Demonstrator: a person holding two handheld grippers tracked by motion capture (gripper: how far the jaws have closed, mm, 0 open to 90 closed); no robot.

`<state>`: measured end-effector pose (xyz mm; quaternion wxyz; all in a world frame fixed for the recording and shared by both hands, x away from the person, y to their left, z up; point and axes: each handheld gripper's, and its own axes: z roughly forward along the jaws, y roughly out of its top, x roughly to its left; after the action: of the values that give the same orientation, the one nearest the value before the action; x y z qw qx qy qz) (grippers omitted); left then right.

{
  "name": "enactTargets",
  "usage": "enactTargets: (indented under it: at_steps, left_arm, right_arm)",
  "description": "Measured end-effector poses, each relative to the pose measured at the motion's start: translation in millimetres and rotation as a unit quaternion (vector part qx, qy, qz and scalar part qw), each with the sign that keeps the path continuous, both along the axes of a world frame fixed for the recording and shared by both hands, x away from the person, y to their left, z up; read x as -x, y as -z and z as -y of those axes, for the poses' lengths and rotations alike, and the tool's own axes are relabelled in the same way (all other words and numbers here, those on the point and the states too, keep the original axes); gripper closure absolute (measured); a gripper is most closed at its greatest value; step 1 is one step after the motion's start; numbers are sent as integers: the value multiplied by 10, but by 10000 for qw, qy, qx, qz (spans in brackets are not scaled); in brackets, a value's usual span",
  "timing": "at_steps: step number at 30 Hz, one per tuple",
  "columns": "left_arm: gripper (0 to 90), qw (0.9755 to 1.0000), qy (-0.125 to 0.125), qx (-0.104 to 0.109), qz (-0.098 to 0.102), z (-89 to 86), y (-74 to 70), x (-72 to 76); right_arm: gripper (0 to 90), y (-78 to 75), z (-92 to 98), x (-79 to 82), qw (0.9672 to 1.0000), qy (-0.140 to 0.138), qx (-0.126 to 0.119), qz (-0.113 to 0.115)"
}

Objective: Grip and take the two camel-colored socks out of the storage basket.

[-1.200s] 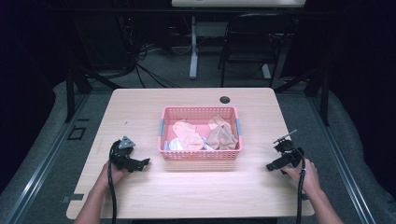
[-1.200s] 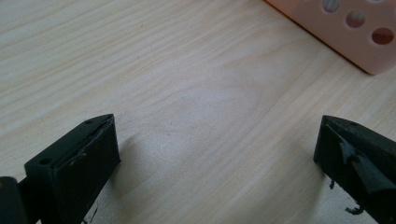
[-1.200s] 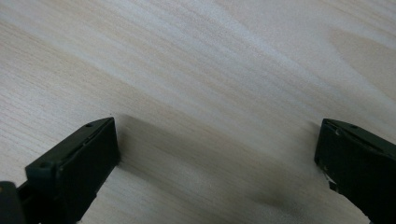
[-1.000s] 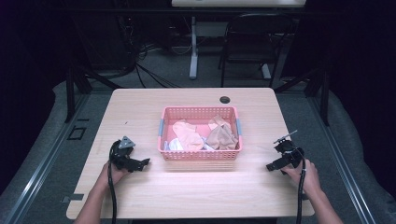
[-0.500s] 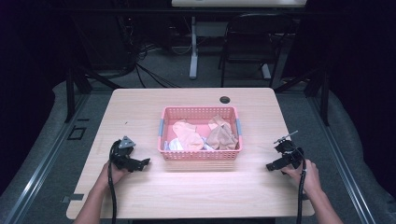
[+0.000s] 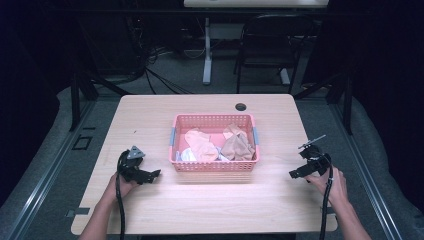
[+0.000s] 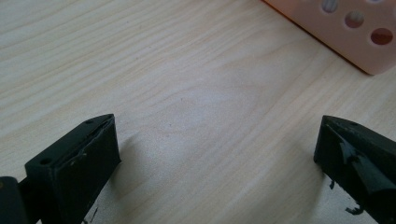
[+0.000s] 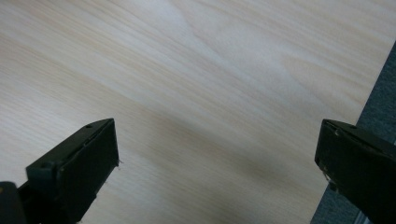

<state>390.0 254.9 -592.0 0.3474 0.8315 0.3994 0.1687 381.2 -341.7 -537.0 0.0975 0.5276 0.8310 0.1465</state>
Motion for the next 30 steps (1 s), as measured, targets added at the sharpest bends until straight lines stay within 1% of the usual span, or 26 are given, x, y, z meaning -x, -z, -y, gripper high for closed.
enactTargets:
  at_steps: [1,2,3,4,5,6,7,8,9,12,13,15,17,18,19,20,23,24,26,28,30]
  left_arm:
    - [0,10000,1,-1,1,0,0,0]
    - [0,10000,1,-1,1,0,0,0]
    - [0,10000,1,-1,0,0,0,0]
    - [0,10000,-1,-1,0,0,0,0]
    - [0,10000,-1,-1,-1,0,0,0]
    - [0,10000,-1,-1,-1,0,0,0]
    - [0,10000,-2,1,0,0,0,0]
    - [0,10000,-3,4,0,0,0,0]
    - [0,10000,-3,4,0,0,0,0]
    - [0,10000,-3,3,0,0,0,0]
    - [0,10000,-4,3,0,0,0,0]
    - [0,10000,-10,5,-3,1,0,1]
    - [0,10000,-8,2,-1,1,0,2]
    - [0,10000,-15,2,-2,1,0,2]
    - [0,10000,-8,-3,0,0,0,2]
    - [0,10000,-5,0,-1,0,0,1]
    - [0,10000,-8,2,-1,0,0,1]
    - [0,10000,-8,3,0,1,0,1]
    - [0,10000,-9,-2,-1,1,0,2]
    - [0,10000,-7,0,-2,0,0,2]
    - [0,10000,-32,7,-5,3,0,6]
  right_arm:
    - [0,-28,-9,1,10000,-33,-41,-12]
    - [0,-43,-34,10,9998,13,-158,88]
    - [0,-43,-34,10,9998,13,-158,88]
    - [0,-95,-52,3,9999,-79,-115,68]
    - [0,-155,-90,6,9996,-107,-237,136]
    - [0,-155,-90,6,9996,-107,-237,136]
    - [0,-212,-121,11,9995,-195,-182,194]
    - [0,-227,-145,19,9994,-187,-181,223]
    - [0,-239,-165,21,9994,-230,-186,170]
    - [0,-250,-200,31,9993,-283,-170,162]
    - [0,-262,-236,39,9991,-366,-168,117]
    - [0,-271,-262,44,9989,-401,-219,113]
    - [0,-273,-275,47,9989,-411,-198,127]
    - [0,-279,-294,47,9988,-440,-174,91]
    - [0,-274,-307,48,9988,-439,-223,75]
    - [0,-276,-314,48,9989,-448,-127,90]
    - [0,-288,-323,47,9989,-443,-120,93]
    - [0,-293,-328,49,9988,-443,-181,98]
    - [0,-310,-337,50,9987,-449,-195,120]
    - [0,-353,-352,47,9986,-479,-221,78]
    - [0,-408,-359,42,9986,-462,-247,103]
